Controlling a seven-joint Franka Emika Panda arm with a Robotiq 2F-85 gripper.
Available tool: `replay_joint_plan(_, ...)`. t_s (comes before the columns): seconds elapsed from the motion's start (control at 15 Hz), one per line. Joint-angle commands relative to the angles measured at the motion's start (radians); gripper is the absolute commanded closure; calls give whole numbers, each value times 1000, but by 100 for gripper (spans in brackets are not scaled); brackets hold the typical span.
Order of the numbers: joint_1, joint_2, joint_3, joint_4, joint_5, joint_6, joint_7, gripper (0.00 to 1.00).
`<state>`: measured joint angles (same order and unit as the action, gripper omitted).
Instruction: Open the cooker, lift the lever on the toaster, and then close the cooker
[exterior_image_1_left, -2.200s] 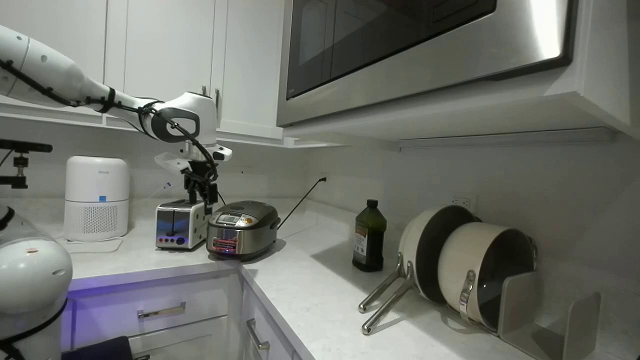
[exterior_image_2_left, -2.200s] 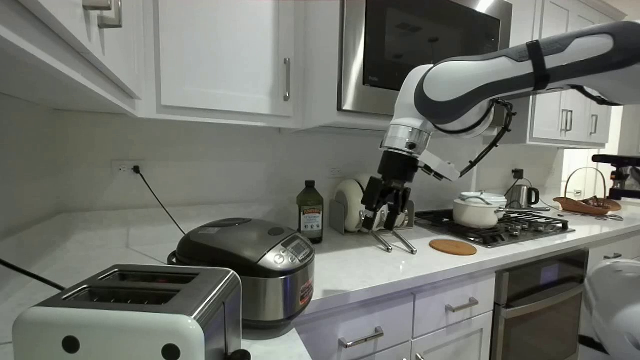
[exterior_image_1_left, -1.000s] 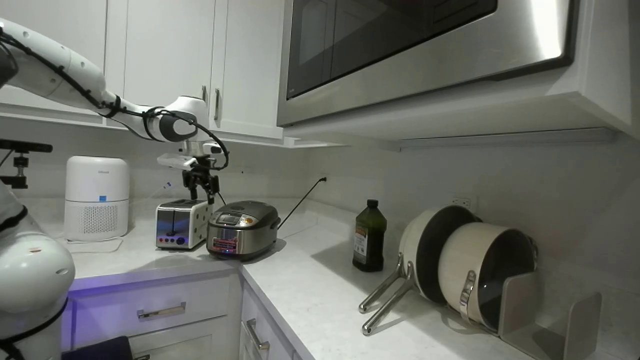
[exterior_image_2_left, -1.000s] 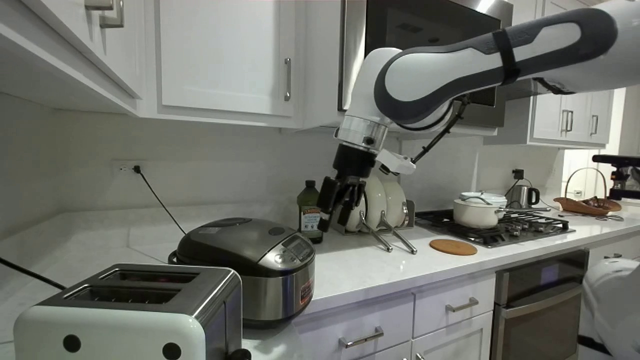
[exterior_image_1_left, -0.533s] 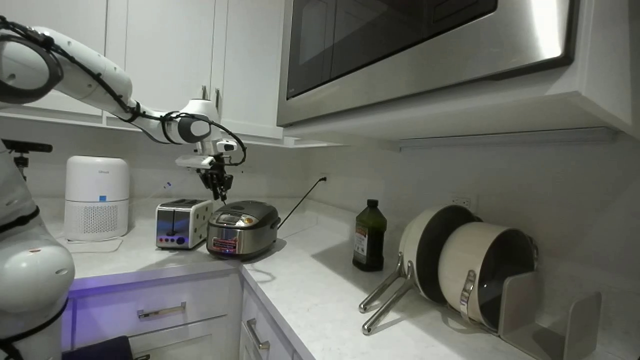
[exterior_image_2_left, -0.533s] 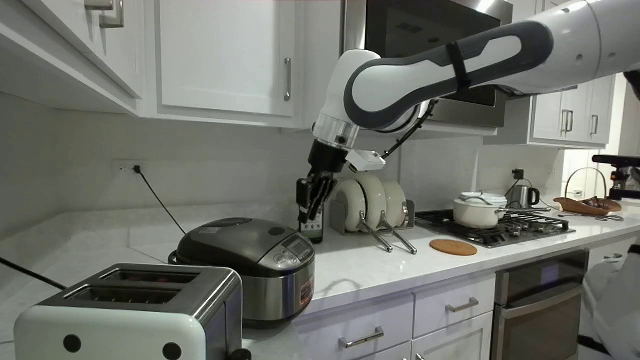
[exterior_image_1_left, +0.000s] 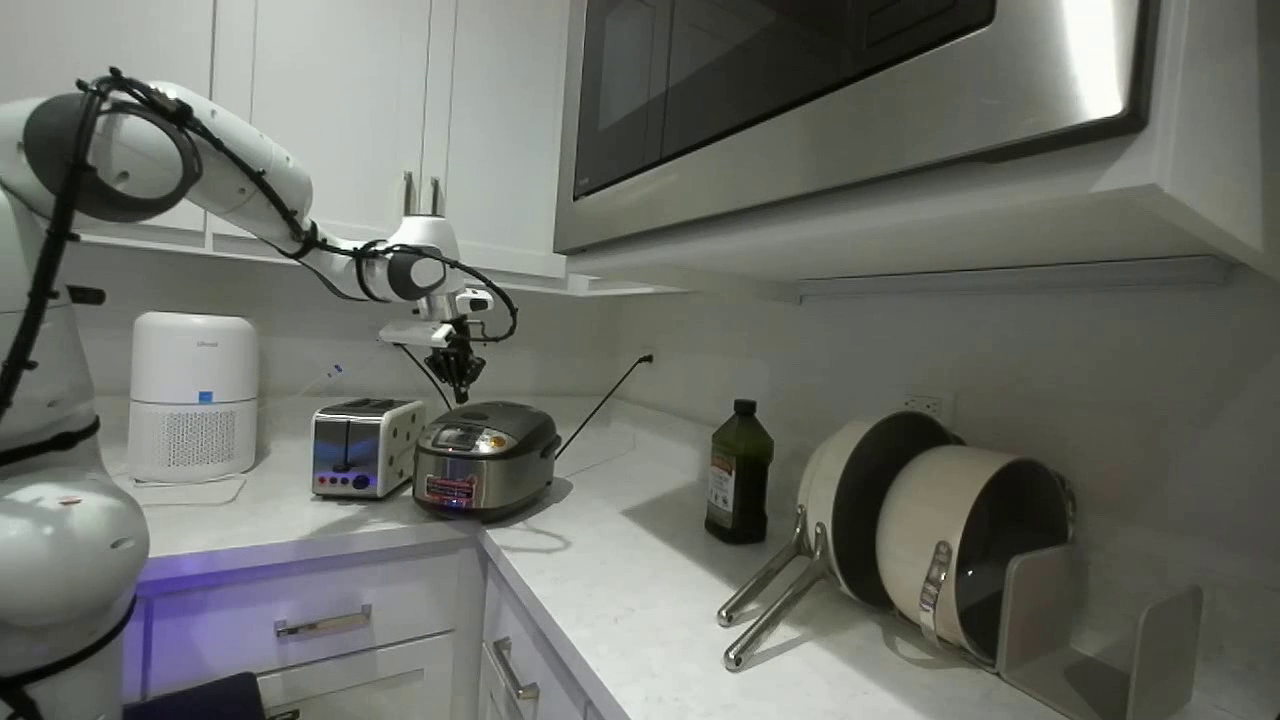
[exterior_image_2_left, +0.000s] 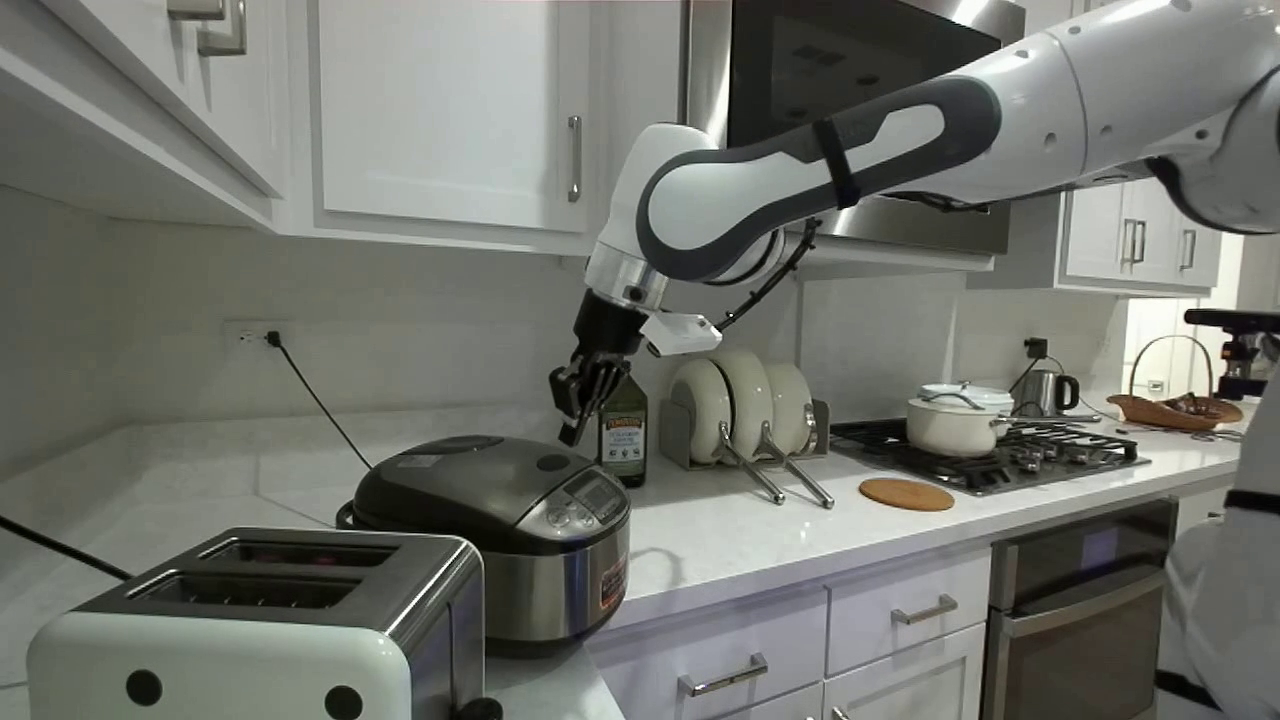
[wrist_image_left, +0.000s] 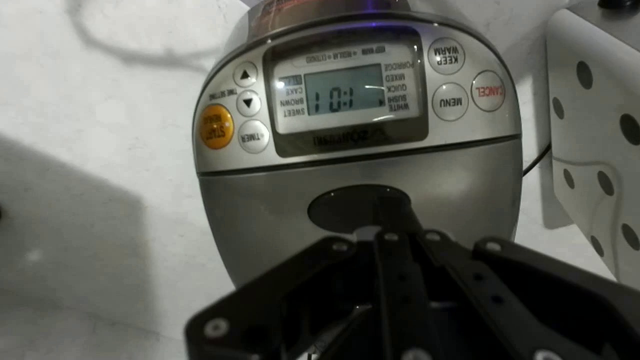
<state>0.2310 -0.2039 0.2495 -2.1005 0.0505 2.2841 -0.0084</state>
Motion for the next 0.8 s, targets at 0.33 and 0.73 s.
replay_joint_plan(0.33, 12, 208, 38, 146, -137, 63, 155, 100)
replay_joint_plan(0.73, 25, 250, 36, 193, -205, 10, 242, 100)
